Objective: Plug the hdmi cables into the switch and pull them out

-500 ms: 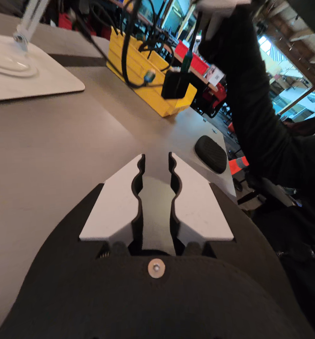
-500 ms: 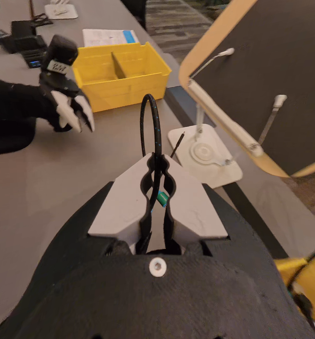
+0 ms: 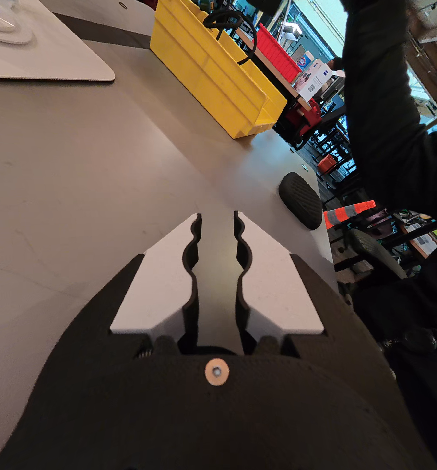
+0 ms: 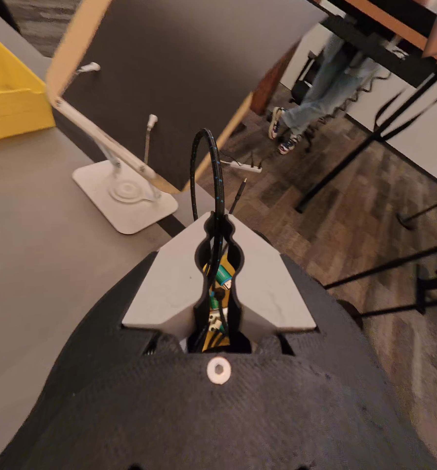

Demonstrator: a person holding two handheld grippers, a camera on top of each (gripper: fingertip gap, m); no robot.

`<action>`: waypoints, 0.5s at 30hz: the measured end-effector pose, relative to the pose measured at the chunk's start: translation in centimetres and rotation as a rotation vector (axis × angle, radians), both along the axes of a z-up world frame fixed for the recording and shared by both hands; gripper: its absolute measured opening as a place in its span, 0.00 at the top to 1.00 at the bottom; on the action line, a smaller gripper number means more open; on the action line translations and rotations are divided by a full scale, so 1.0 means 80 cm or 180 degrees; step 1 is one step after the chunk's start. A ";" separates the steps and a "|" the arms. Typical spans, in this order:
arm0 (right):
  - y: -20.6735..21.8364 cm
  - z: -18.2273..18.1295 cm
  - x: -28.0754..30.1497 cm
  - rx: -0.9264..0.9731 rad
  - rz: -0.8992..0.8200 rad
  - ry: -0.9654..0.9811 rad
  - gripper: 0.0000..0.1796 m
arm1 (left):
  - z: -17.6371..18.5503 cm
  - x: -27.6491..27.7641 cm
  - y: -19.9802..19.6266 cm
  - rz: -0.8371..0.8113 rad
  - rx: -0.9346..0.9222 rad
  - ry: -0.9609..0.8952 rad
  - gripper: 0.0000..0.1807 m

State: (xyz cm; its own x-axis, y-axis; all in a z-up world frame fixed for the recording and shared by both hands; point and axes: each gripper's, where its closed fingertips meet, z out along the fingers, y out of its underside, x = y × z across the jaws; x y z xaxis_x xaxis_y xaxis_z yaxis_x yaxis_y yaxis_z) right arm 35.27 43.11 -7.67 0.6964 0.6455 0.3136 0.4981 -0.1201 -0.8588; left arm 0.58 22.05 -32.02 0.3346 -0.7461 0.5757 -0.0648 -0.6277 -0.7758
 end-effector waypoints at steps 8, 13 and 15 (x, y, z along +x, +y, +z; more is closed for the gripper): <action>0.048 -0.064 0.054 -0.0071 -0.0118 0.0341 0.98 | -0.003 0.002 0.000 -0.0012 -0.0005 0.0031 0.87; 0.057 -0.100 0.043 0.0009 0.0052 0.0520 0.98 | -0.003 0.002 0.000 -0.0005 -0.0015 0.0009 0.87; 0.063 -0.107 0.042 0.0105 0.0057 0.0500 0.98 | -0.002 0.002 0.000 -0.0005 -0.0013 0.0001 0.87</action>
